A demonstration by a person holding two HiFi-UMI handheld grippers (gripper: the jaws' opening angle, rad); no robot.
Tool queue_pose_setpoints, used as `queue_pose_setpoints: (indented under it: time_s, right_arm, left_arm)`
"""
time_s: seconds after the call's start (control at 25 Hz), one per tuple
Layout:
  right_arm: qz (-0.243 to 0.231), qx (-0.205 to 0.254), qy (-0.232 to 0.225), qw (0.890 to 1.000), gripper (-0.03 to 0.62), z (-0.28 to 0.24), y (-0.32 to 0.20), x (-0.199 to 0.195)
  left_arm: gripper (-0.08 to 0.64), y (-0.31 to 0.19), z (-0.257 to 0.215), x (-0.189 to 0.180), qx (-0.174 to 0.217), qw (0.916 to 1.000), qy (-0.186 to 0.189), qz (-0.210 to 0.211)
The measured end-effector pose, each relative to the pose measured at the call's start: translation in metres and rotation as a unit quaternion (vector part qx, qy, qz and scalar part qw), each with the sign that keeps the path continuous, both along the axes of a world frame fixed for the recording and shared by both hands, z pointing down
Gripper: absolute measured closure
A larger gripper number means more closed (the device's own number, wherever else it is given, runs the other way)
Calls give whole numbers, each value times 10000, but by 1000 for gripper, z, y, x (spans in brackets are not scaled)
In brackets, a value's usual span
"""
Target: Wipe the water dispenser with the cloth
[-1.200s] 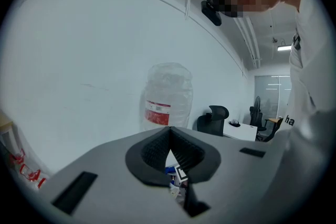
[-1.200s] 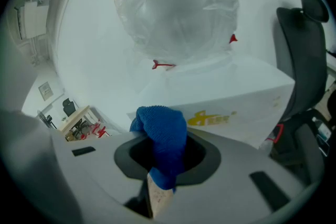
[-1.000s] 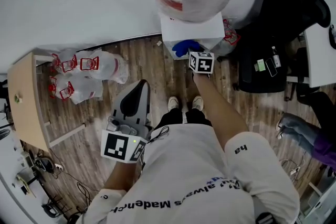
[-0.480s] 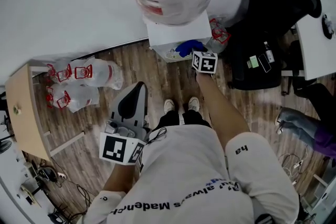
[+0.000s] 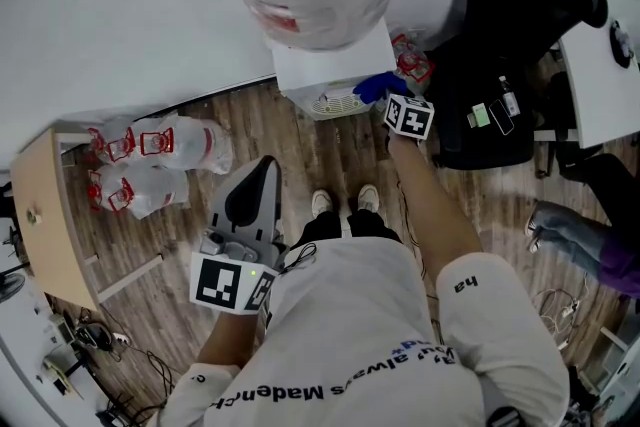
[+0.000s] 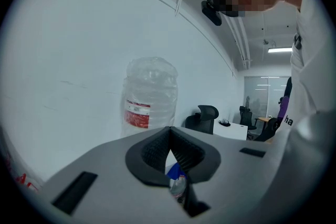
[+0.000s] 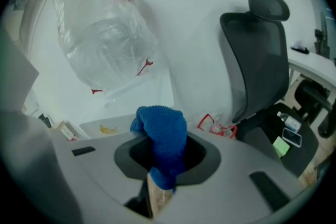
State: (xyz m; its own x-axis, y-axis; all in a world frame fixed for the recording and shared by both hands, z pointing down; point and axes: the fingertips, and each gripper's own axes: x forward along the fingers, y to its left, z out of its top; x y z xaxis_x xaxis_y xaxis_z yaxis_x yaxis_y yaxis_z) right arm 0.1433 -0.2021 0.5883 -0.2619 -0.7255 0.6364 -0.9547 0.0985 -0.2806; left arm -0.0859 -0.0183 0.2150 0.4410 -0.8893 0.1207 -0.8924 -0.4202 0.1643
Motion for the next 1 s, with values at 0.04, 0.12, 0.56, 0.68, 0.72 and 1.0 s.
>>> queue_pose_setpoints:
  time_s: [0.04, 0.12, 0.56, 0.68, 0.72, 1.0]
  right_arm:
    - [62, 40, -77, 9999, 512, -3, 1, 2]
    - [100, 163, -213, 9996, 512, -10, 5, 0]
    - [-615, 296, -1009, 9925, 511, -44, 57, -123]
    - [-851, 140, -1125, 9899, 511, -34, 66, -163]
    - [-928, 83, -1140, 9891, 511, -30, 68, -175]
    - [-1242, -352, -1274, 9834, 511, 9, 64, -251]
  left_arm:
    - [541, 0, 1, -1, -4, 10000, -1, -9]
    - [541, 0, 2, -4, -5, 10000, 6, -24]
    - [541, 3, 4, -30, -9, 10000, 18, -81]
    - [541, 7, 4, -42, -23, 9999, 0, -135]
    - [541, 9, 4, -47, -36, 9999, -10, -158]
    - [541, 17, 13, -79, -156, 9992, -134, -349]
